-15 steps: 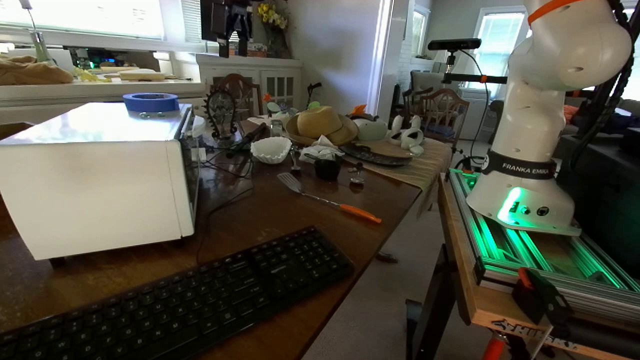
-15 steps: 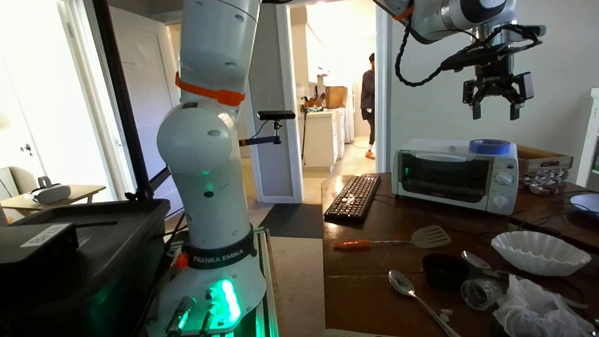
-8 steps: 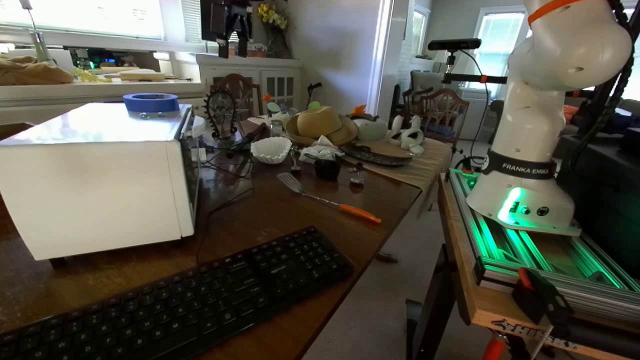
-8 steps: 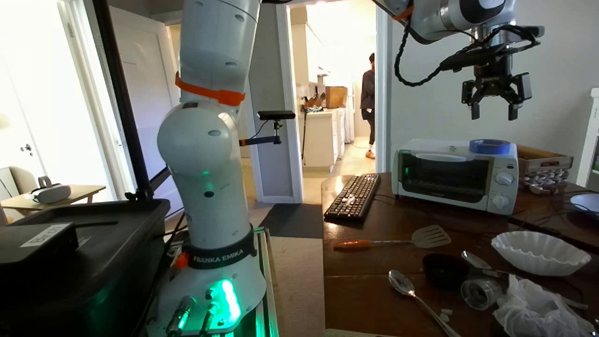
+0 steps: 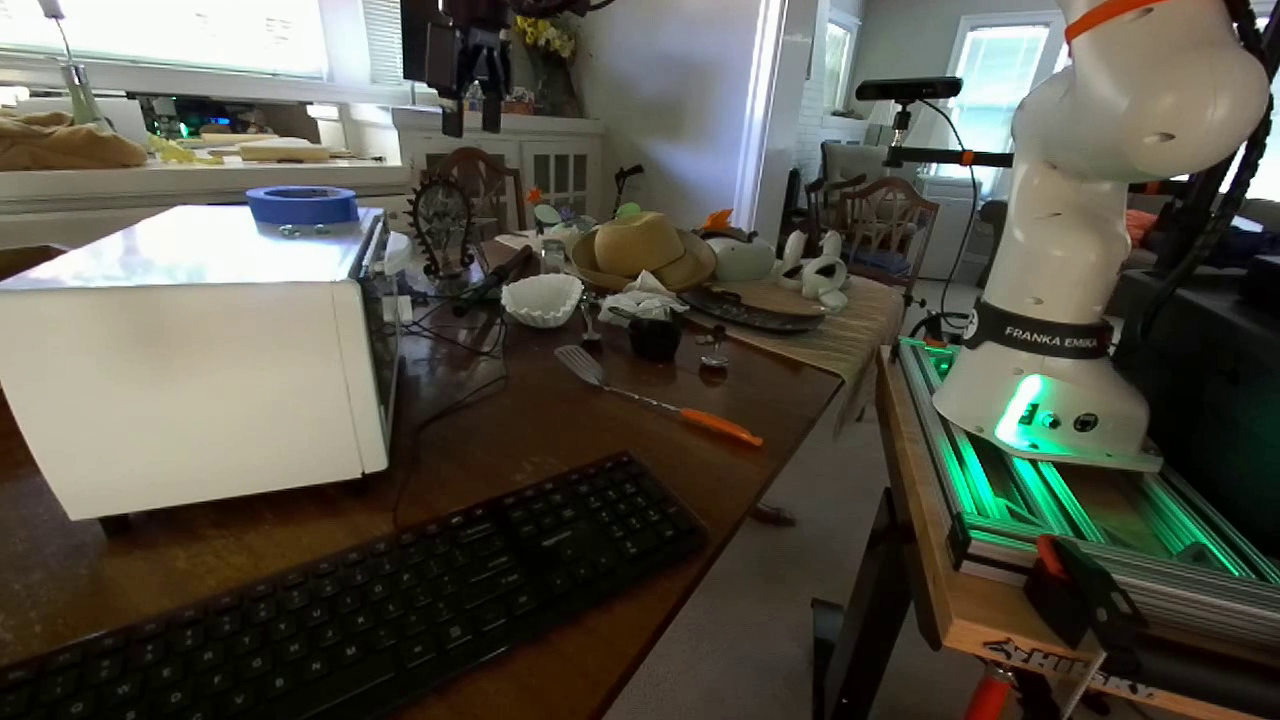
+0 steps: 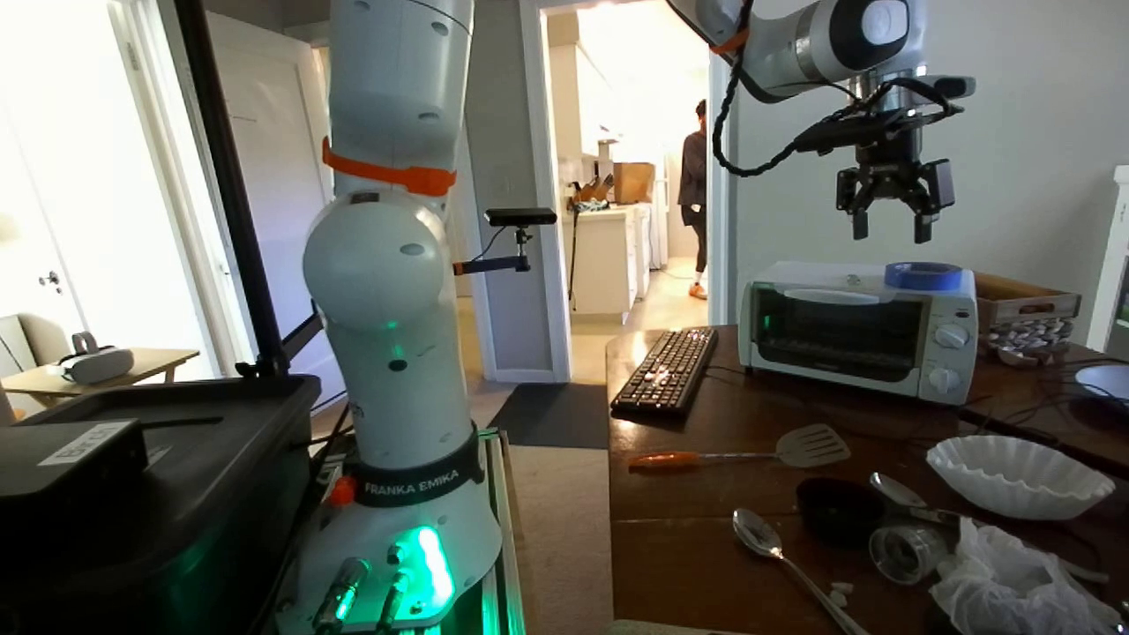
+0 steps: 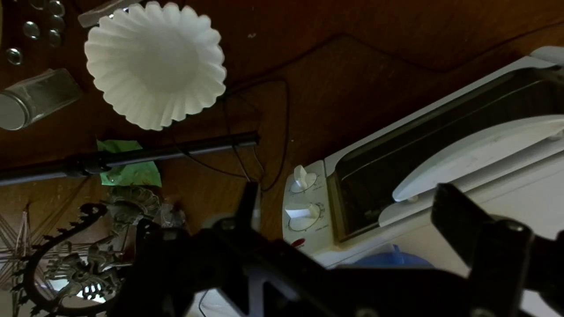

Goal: Put the blue masking tape on the table.

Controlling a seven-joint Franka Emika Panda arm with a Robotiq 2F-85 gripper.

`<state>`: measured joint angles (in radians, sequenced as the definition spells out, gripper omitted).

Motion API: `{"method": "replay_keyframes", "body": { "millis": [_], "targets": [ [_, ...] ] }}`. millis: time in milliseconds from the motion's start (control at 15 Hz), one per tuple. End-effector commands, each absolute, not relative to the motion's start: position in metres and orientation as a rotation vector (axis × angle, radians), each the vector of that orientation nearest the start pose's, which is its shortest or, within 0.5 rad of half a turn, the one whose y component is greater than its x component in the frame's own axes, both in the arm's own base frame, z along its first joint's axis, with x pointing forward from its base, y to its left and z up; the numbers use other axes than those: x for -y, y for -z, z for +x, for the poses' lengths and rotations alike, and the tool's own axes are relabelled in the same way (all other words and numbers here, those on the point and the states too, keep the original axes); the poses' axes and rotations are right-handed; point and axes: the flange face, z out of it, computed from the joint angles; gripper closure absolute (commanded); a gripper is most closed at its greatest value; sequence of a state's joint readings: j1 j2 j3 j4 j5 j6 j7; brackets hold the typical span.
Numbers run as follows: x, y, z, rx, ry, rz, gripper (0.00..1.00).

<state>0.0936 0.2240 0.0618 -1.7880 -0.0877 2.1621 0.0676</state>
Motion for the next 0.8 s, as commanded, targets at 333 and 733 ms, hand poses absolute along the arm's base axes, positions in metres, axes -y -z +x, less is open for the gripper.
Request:
{"method": "replay_keyframes", "body": {
  "millis": [333,733],
  "targets": [
    [-0.092,-0.437,0.626,0.198,0.238,-3.168,0.0],
    [-0.124,-0.413,0.611,0.172,0.244,-3.197,0.0]
  ]
}}
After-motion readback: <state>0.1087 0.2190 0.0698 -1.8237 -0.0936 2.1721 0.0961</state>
